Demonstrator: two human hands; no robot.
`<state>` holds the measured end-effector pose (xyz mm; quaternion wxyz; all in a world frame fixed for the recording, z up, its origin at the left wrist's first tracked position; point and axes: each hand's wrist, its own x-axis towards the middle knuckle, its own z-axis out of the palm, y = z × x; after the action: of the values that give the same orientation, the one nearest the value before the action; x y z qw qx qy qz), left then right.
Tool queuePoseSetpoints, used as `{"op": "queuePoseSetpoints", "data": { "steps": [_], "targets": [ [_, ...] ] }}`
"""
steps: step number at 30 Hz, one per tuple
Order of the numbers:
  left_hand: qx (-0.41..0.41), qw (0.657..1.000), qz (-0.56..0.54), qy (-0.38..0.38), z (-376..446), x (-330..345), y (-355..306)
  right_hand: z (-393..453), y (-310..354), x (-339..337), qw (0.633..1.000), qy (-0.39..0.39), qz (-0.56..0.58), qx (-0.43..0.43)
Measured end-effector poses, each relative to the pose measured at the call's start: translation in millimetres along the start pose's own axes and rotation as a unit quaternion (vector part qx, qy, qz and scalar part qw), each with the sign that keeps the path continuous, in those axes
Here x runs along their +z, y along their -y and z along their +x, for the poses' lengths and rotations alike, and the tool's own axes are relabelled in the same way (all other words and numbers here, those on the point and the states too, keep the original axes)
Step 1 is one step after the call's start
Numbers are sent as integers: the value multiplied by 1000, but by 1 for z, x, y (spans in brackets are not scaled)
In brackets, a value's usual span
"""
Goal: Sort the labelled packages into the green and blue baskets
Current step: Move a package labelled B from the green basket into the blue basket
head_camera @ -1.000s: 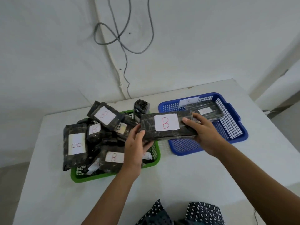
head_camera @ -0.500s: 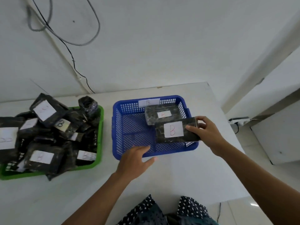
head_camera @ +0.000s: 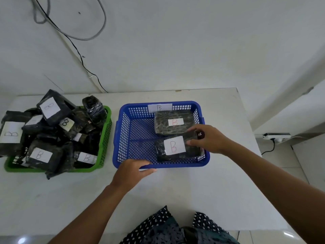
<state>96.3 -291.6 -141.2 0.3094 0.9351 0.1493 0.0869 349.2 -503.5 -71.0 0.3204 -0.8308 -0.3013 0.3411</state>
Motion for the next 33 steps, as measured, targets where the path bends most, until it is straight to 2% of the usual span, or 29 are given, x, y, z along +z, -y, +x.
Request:
{"op": "queuePoseSetpoints", "data": {
  "steps": [2,5,7,10,15,22,24,26,29,33],
  "targets": [
    [2,1000,-3,-5,0,1,0,4,1,3,999,18,-34,3],
    [12,1000,-4,-23,1,2,-1,12,8,9,987,55,-150,7],
    [18,999,7,-31,1,2,0,15,15,17,967,74,-245,11],
    [18,999,17,-34,1,2,1,19,20,33,917,97,-386,13],
    [11,999,3,-30,-1,2,1,25,7,48,913,124,-388,27],
    [-31,999,-32,10,1,-5,-3,28,7,51,907,110,-403,46],
    [-29,999,-37,19,0,-10,-3,23,11,49,917,87,-386,42],
    [-19,1000,-20,3,0,-20,-2,14,16,49,929,15,-370,15],
    [12,998,19,-65,5,-49,5,4,36,58,929,-108,-345,-79],
    [42,979,123,-158,13,-106,32,12,86,88,933,-158,-259,-192]
  ]
}}
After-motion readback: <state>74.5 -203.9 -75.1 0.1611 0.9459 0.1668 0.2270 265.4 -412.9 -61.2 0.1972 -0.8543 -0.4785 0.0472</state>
